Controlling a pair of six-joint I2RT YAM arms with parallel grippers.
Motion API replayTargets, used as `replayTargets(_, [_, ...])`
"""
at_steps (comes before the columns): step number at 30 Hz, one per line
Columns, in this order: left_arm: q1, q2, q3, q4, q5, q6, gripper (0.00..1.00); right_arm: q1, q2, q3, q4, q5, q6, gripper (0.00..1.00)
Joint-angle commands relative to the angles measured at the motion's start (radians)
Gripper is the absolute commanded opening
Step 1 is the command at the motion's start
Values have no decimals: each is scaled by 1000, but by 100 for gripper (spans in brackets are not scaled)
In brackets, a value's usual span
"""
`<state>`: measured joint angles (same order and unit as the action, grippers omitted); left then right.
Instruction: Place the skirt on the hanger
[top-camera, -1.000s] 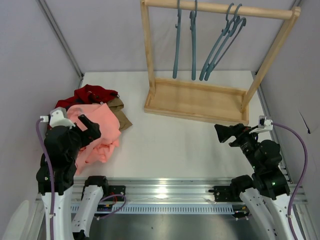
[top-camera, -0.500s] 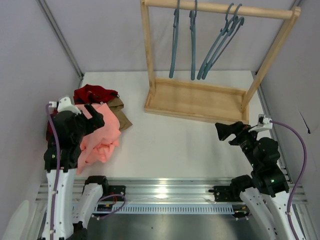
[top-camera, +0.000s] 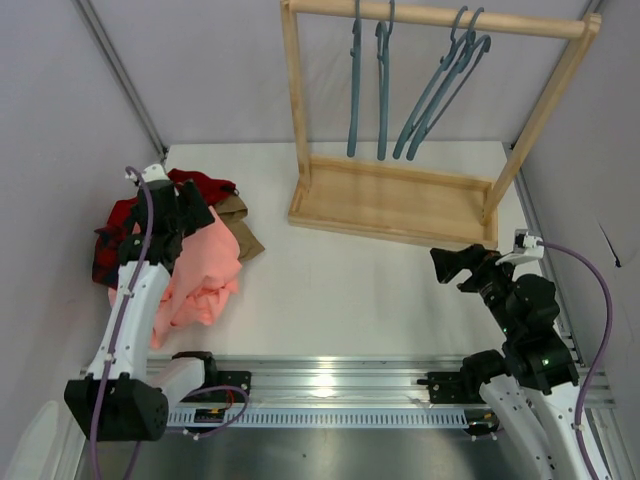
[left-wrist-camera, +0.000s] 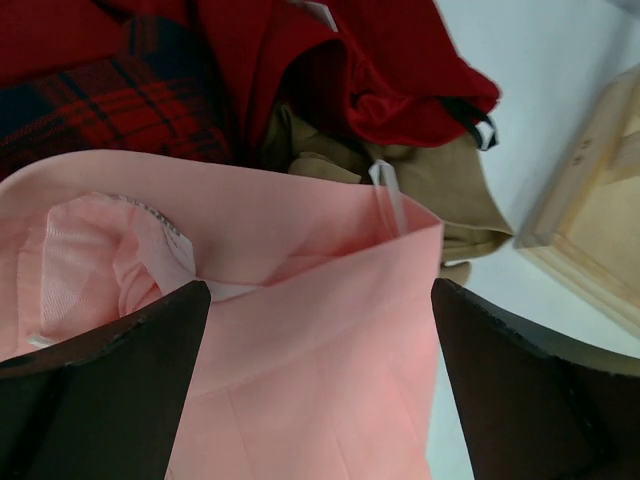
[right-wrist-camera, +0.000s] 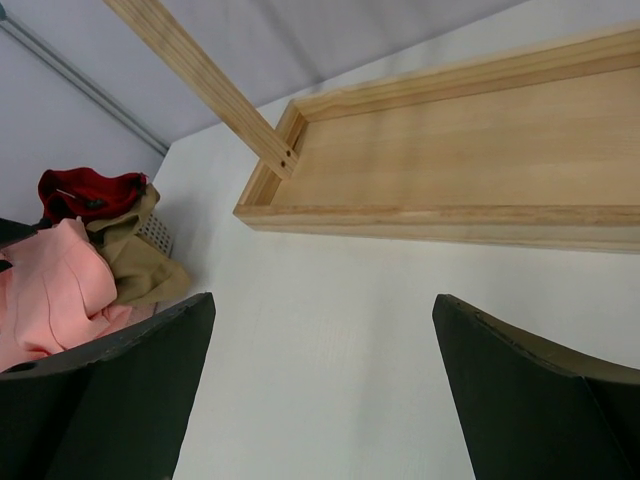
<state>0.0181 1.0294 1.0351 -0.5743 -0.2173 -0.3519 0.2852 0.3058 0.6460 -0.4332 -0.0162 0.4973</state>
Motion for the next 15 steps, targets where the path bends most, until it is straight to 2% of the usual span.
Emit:
replayTargets(1, [11, 55, 25, 71, -114, 60, 99, 3, 36, 53, 7, -24, -42, 100])
replayTargets(5, [22, 64, -44, 155, 45, 108, 99, 3, 62, 41, 27, -14, -39, 99])
replayTargets(9, [22, 87, -79, 159, 26, 102, 95, 5, 95, 53, 24, -5, -29, 100])
replayTargets(10, [22, 87, -81, 159, 16, 102, 85, 3, 99, 60, 18, 1, -29, 99])
replayTargets(12, [22, 83, -95, 165, 19, 110, 72, 5, 104, 73, -5, 15, -26, 99])
replayTargets(13, [22, 69, -98, 171, 22, 111, 61, 3, 102, 84, -13, 15, -26, 99])
replayTargets(15, [22, 46, -112, 177, 44, 114, 50, 3, 98, 92, -32, 50, -31, 99])
